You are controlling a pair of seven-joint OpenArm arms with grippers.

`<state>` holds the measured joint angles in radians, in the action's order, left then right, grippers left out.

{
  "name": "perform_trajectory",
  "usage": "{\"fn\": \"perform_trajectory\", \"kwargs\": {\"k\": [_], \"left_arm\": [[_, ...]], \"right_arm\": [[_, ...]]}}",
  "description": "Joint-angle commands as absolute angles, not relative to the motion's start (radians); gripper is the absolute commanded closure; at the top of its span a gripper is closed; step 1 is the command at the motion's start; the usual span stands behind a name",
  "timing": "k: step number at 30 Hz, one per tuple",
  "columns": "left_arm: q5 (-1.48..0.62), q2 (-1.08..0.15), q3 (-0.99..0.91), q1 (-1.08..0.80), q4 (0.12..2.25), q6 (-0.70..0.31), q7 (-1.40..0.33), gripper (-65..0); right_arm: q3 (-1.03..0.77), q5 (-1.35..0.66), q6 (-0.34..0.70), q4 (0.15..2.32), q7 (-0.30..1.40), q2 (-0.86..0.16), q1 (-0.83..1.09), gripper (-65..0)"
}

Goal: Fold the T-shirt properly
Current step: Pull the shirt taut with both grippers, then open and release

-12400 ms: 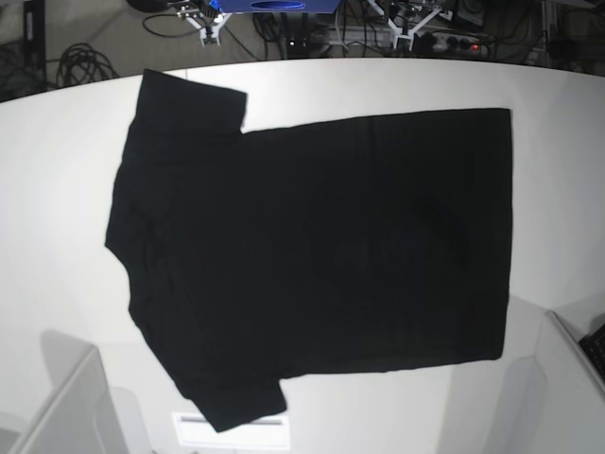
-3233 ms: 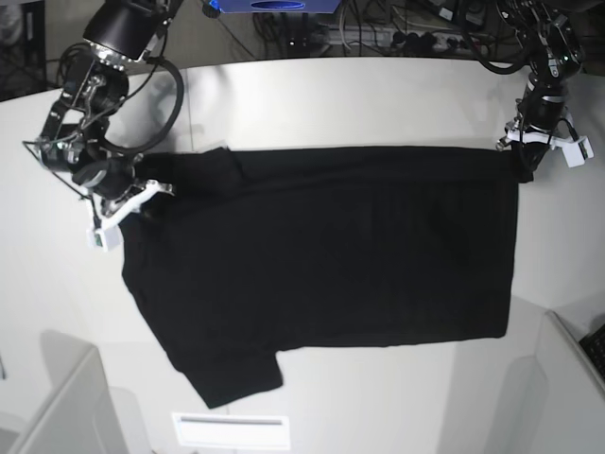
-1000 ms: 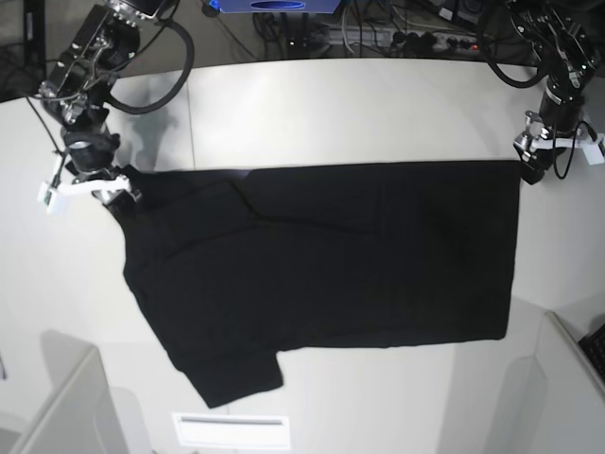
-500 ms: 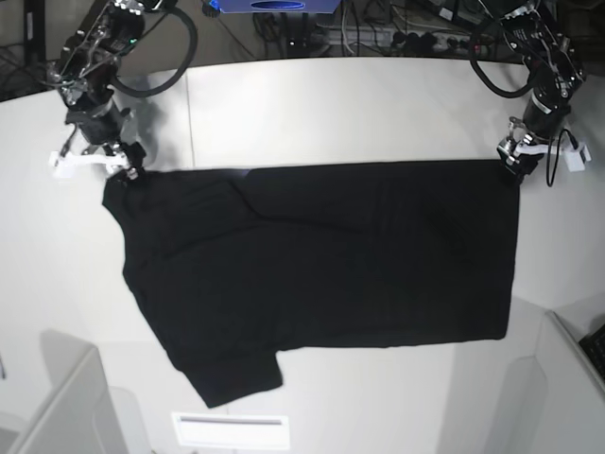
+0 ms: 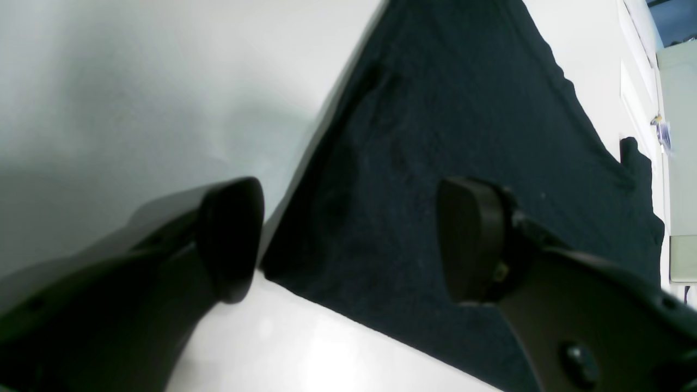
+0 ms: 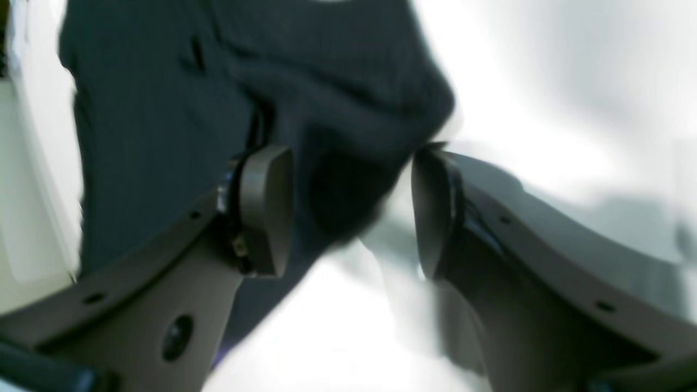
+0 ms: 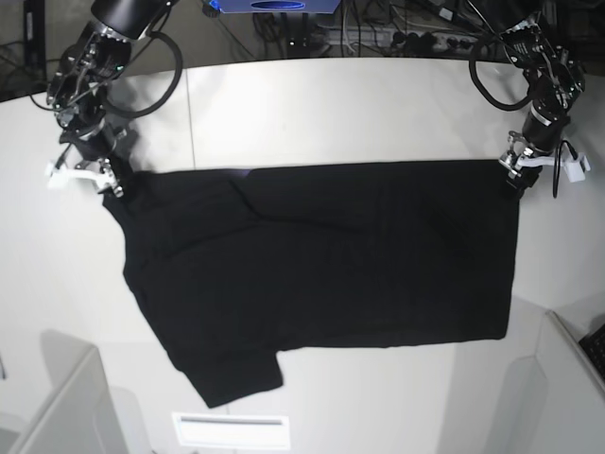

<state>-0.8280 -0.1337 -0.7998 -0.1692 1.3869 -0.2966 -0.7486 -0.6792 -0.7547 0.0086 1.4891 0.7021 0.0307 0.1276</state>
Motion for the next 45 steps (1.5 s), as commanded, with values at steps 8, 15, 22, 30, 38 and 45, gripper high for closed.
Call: {"fn": "perform_trajectory", "kwargs": {"k": [8,15,22,30,38,45], "left_arm": [[-0.823,-0.143,-0.8,-0.17,1.391,-0.294,-0.766,-20.7],[-0.823,-0.145,-0.8,-0.171,1.389,-0.294,-0.766,-4.8],[-0.823,-0.176,-0.785,-0.177,1.389,-0.298,-0.774,0.0],[-0.823,-0.231,-0.731,-0.229,1.412,-0.298,-0.769,0.0],[-0.823,-0.232,-0.725,-0.335,1.514,-0.298,-0.773,0.0],[-0.823,-0.231,-0.725,-0.446,1.609,-0.298,-0.769,0.0]], "right_arm": [[-0.615,-0.739,0.001,1.415,0.705,-0.025,0.125,-32.6],[-0.59,-0.739,0.001,1.397,0.67,-0.03,0.125,-19.1],[-0.598,-0.745,0.001,1.397,0.668,-0.03,0.128,0.0],[-0.598,-0.746,0.001,1.486,0.673,-0.024,0.211,0.0],[-0.598,-0.75,0.001,1.612,0.673,-0.022,0.352,0.0],[-0.596,-0.917,0.001,1.704,0.673,-0.028,0.478,0.0]]}}
